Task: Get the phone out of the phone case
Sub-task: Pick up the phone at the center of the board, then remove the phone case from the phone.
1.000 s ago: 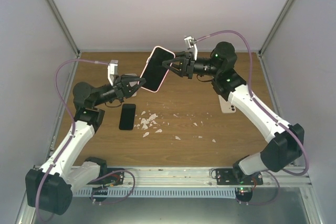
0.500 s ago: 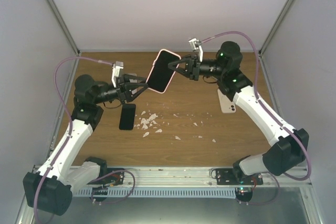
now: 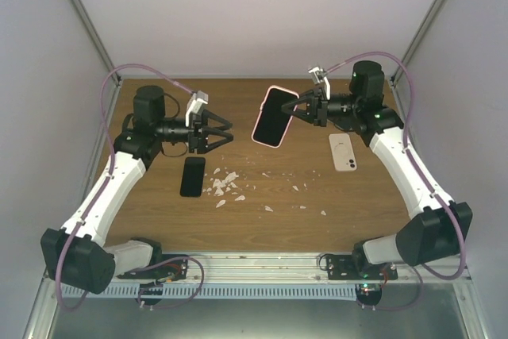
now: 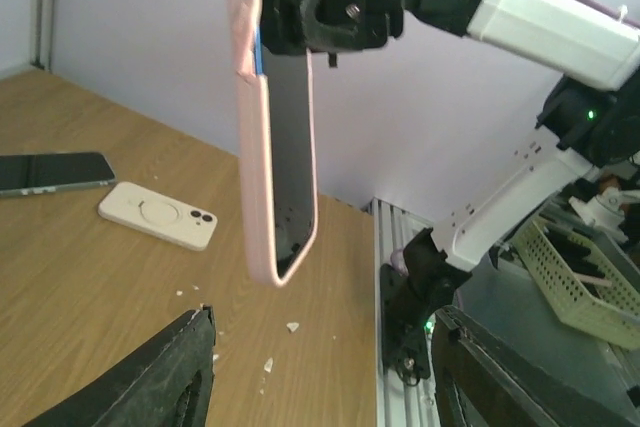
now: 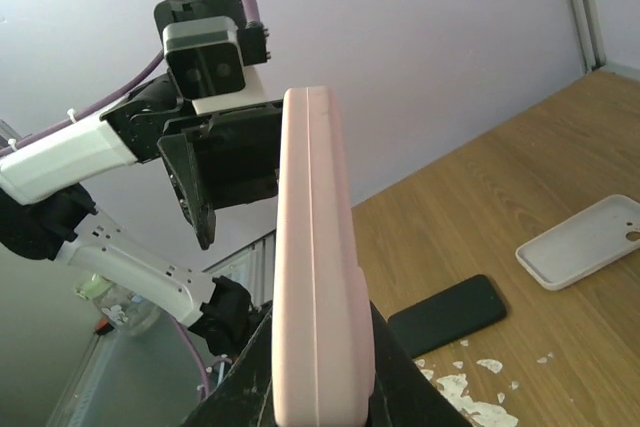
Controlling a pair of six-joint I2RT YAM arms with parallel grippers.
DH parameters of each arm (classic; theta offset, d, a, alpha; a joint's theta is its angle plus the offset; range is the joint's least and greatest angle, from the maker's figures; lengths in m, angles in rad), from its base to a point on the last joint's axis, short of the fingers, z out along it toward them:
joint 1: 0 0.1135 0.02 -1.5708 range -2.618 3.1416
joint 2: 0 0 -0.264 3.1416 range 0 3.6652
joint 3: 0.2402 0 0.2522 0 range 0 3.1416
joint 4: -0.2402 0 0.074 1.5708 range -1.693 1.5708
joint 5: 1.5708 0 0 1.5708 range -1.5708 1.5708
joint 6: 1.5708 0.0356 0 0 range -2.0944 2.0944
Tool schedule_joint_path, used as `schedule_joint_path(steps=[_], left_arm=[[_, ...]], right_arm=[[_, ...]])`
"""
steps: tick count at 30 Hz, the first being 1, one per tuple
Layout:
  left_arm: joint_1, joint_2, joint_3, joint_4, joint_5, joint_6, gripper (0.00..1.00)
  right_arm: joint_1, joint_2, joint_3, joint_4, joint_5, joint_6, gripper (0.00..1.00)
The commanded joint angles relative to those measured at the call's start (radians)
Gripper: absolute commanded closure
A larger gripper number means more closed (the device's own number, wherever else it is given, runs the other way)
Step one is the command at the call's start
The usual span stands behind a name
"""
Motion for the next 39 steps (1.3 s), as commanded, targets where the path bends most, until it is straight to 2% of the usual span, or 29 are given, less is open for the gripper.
schedule_joint_path(steps=[1, 11, 15, 19, 26, 39], left_arm=[[-0.039, -0.003, -0.031, -0.048, -0.003, 0.109, 0.41], [-0.170, 0.049, -0.165, 0.075, -0.071, 0.093, 0.51], [-0.186, 0.084, -0.222, 0.199, -0.076, 0.053, 0.51], [-0.186, 0.098, -0.277, 0.380, -0.057, -0.066, 0.51], [-0.207, 0.098, -0.286, 0.358, -0.093, -0.049, 0.58], [-0.240, 0.116, -0.286, 0.353, -0.148, -0.056, 0.63]], right_arm=[[-0.046, 0.021, 0.016, -0.039, -0.129, -0.075, 0.99], [-0.046, 0.112, -0.085, -0.027, -0.207, -0.130, 1.00], [-0.048, 0.073, -0.153, 0.037, -0.192, -0.112, 0.99], [-0.049, 0.024, -0.230, 0.083, -0.191, -0.084, 0.99], [-0.047, 0.008, -0.263, 0.205, -0.219, 0.045, 1.00], [-0.033, -0.017, -0.268, 0.196, -0.222, 0.059, 1.00]])
